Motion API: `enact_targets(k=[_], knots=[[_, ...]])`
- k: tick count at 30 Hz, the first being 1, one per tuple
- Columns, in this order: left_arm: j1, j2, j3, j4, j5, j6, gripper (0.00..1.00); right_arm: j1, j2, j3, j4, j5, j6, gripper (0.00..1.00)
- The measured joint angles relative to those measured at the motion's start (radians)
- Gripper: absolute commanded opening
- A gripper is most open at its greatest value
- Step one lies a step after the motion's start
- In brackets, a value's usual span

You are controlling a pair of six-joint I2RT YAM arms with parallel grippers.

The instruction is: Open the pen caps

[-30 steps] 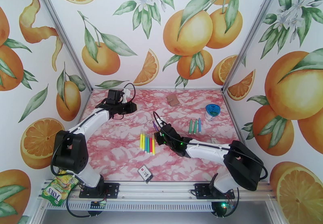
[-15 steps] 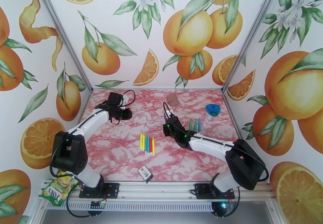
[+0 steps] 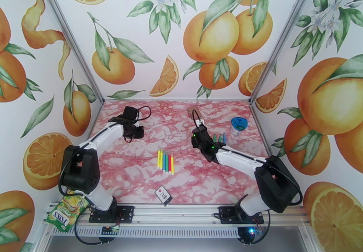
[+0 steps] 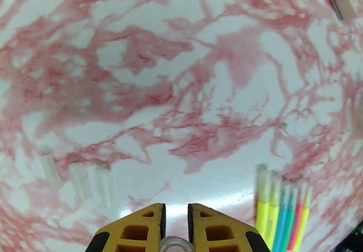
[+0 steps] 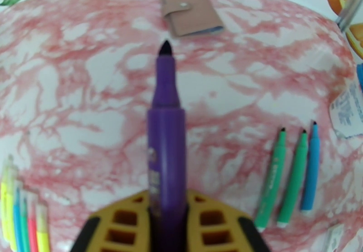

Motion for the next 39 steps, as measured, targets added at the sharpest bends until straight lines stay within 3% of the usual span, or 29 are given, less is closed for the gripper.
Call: enact_targets(k=[18,28,39], knots=[[-0.038,0.135,-0.014,-0.044,-0.177,0.014,0.00,-0.120,0.148,0.069,-0.126,-0.002,0.053,0.05],[-0.044,0.187,-0.013,-0.053,-0.214,0.014,0.00,-0.145,0.214,0.101,-0.199,0.003,0.090,0.07],[-0.048,0.212,-0.013,-0.056,-0.228,0.010,0.10,-0.195,0.270,0.122,-0.226,-0.028,0.113,0.11]])
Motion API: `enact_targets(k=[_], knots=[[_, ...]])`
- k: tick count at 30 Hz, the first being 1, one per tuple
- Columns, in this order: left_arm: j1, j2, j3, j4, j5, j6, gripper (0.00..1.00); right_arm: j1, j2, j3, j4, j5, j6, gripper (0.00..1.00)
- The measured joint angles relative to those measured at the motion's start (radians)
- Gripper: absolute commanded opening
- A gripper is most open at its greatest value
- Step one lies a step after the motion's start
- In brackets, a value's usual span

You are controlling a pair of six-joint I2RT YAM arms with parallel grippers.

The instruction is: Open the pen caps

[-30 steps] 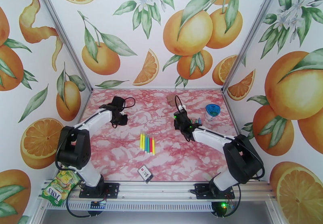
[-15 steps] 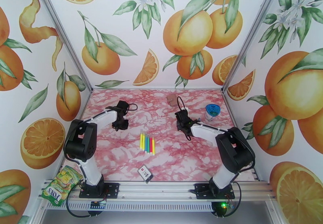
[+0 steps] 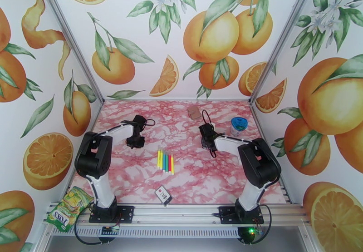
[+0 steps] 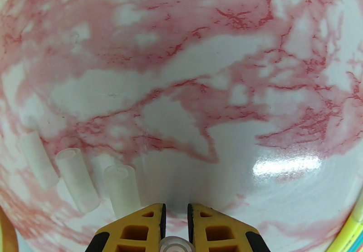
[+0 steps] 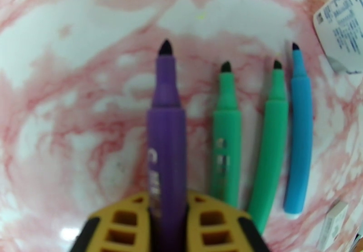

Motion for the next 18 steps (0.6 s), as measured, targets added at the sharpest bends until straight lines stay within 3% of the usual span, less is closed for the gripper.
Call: enact_targets(k=[18], knots=[[-0.006,0.011,0.007,-0.010,-0.026,0.000,0.26,-0.023,0.010,0.018,-0.022,-0.010,0.003,0.22]])
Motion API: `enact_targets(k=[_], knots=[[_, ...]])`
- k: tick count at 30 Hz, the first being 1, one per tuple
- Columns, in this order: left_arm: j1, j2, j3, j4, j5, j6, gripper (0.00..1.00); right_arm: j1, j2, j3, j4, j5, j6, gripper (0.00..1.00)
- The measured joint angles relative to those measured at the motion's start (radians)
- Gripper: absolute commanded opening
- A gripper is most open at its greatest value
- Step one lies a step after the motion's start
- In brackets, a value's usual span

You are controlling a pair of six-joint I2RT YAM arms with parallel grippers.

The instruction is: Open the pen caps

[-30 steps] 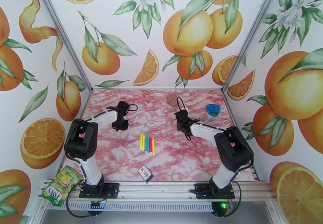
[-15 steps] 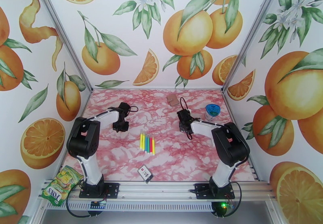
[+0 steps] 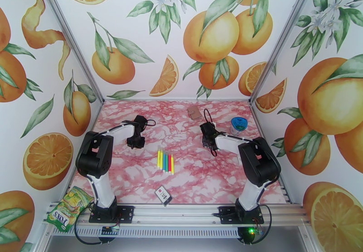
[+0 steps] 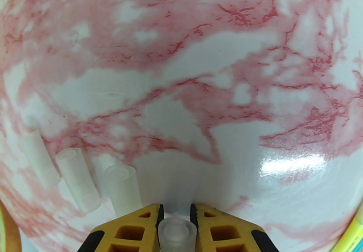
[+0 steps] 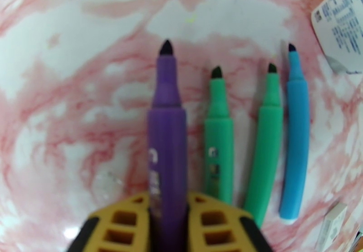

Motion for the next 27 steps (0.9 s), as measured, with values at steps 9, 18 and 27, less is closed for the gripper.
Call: enact_targets(k=[9,18,27], knots=[[0.000,0.000,0.000,-0.002,-0.005,0.000,0.28,-0.002,0.000,0.001,-0.004,0.000,0.000,0.28],[0.000,-0.003,0.000,-0.003,0.002,0.000,0.32,-0.002,0.000,0.001,-0.008,0.003,0.000,0.31],[0.000,-0.040,0.000,-0.007,0.032,0.000,0.36,-0.002,-0.066,-0.030,-0.009,-0.019,-0.033,0.44]])
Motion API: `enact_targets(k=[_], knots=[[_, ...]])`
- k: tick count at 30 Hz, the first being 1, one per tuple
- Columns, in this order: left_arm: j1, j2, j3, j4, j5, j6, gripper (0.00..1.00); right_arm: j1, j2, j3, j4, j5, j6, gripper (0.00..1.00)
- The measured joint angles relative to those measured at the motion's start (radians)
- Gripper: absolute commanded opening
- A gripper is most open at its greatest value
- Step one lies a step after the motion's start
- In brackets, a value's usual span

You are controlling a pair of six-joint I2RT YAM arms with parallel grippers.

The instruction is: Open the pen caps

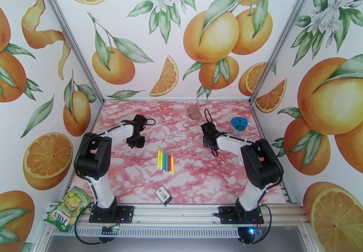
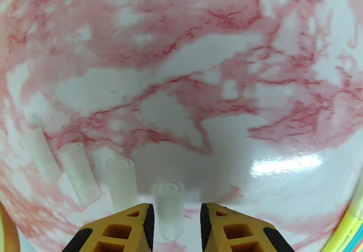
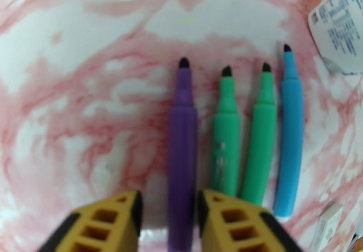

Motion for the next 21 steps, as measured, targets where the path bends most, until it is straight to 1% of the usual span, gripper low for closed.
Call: enact_targets(k=[3,6,10,13,17,21], knots=[[0.000,-0.023,0.000,0.002,0.014,0.000,0.38,0.000,-0.041,-0.008,0.002,-0.015,-0.010,0.45],[0.000,-0.054,-0.002,0.017,0.048,0.003,0.44,0.000,-0.076,-0.012,0.002,-0.030,-0.021,0.46],[0.000,-0.118,-0.025,0.058,0.110,0.009,0.56,0.001,-0.121,-0.015,0.001,-0.065,-0.032,0.48],[0.000,-0.174,-0.051,0.089,0.146,0.013,0.62,0.010,-0.157,-0.015,-0.004,-0.095,-0.043,0.50],[0.001,-0.245,-0.076,0.123,0.198,0.019,0.65,0.048,-0.205,-0.016,-0.010,-0.141,-0.058,0.55],[0.011,-0.294,-0.095,0.167,0.280,0.022,0.67,0.109,-0.248,-0.016,-0.029,-0.178,-0.069,0.56]])
